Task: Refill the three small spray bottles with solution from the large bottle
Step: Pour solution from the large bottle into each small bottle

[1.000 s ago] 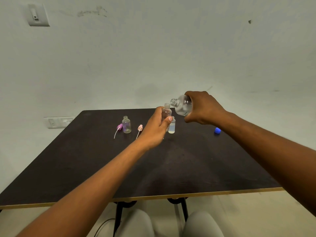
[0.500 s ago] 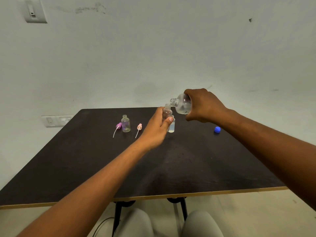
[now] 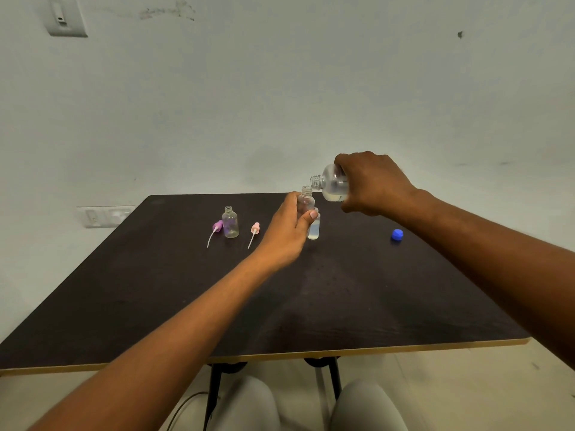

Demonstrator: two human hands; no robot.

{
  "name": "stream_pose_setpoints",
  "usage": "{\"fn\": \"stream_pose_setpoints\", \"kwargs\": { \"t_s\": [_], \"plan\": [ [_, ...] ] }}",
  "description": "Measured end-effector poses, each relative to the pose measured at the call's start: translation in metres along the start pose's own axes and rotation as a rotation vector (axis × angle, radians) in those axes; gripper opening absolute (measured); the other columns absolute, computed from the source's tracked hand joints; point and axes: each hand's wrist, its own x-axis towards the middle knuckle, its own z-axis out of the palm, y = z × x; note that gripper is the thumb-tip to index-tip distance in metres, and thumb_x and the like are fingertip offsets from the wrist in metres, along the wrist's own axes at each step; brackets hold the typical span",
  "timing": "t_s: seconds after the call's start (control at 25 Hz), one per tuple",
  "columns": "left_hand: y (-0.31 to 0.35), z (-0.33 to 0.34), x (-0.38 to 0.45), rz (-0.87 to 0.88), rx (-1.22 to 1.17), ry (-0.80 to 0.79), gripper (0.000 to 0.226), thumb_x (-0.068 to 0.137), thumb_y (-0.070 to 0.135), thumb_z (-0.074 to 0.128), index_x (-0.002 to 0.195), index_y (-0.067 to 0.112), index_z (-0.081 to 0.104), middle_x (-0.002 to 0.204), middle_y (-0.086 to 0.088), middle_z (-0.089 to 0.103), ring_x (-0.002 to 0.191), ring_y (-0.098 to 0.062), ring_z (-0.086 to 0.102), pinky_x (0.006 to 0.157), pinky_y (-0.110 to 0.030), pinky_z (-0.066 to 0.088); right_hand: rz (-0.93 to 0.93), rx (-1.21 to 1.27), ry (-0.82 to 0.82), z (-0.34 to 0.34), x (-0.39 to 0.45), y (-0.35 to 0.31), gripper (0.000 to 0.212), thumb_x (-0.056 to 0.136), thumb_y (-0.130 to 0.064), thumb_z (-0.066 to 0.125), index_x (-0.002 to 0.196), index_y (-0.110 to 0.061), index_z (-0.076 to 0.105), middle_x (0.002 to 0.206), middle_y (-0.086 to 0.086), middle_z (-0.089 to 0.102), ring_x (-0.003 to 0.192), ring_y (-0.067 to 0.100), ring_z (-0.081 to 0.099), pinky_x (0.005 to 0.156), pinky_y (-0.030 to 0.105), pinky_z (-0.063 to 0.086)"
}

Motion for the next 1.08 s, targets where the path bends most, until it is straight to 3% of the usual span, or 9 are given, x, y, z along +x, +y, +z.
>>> {"fn": "stream_pose_setpoints", "kwargs": {
  "t_s": [0.16,0.36,0.6,0.76,1.08],
  "plan": [
    [0.0022,-0.0002,0.0002,-0.005,0.020,0.019,0.026,0.107,0.026,0.049,0.130,0.015,0.047,0.125,-0.004,0.060,0.118,-0.025,0.059,0.084,-0.023,0.040,-0.016,-0.046,0.020,-0.0020,0.0027,0.0000,0.047,0.068,-0.023,0.081,0.106,-0.019,0.055,0.099,0.002,0.066,0.084,0.026,0.056,0.074,0.036,0.038],
    [0.0045,-0.0010,0.0019,-0.027,0.058,0.015,0.029,0.107,0.028,0.049,0.134,0.017,0.044,0.136,-0.002,0.055,0.120,-0.013,0.052,0.088,-0.021,0.037,-0.043,-0.079,0.043,-0.0038,0.0039,0.0015,0.046,0.069,-0.024,0.081,0.108,-0.018,0.056,0.100,0.002,0.066,0.090,0.028,0.060,0.076,0.037,0.039],
    [0.0053,-0.0002,0.0029,-0.032,0.054,0.009,0.030,0.107,0.028,0.048,0.134,0.016,0.044,0.134,-0.008,0.057,0.121,-0.026,0.057,0.090,-0.029,0.043,-0.048,-0.104,0.048,-0.0059,0.0050,0.0015,0.047,0.069,-0.024,0.082,0.108,-0.018,0.056,0.102,0.004,0.066,0.091,0.028,0.060,0.079,0.039,0.042],
    [0.0078,-0.0009,0.0020,-0.031,0.073,0.007,0.033,0.107,0.028,0.048,0.137,0.015,0.042,0.140,-0.007,0.055,0.128,-0.021,0.054,0.097,-0.028,0.043,-0.050,-0.116,0.048,-0.0067,0.0057,0.0009,0.048,0.069,-0.024,0.082,0.108,-0.018,0.056,0.103,0.004,0.066,0.092,0.029,0.060,0.080,0.040,0.041],
    [0.0081,-0.0021,0.0023,-0.027,0.082,0.017,0.033,0.107,0.028,0.048,0.137,0.014,0.042,0.142,-0.007,0.054,0.128,-0.021,0.053,0.096,-0.027,0.041,-0.063,-0.137,0.054,-0.0093,0.0060,-0.0006,0.050,0.070,-0.025,0.083,0.111,-0.018,0.056,0.105,0.004,0.066,0.095,0.029,0.061,0.084,0.041,0.042]
  ]
}}
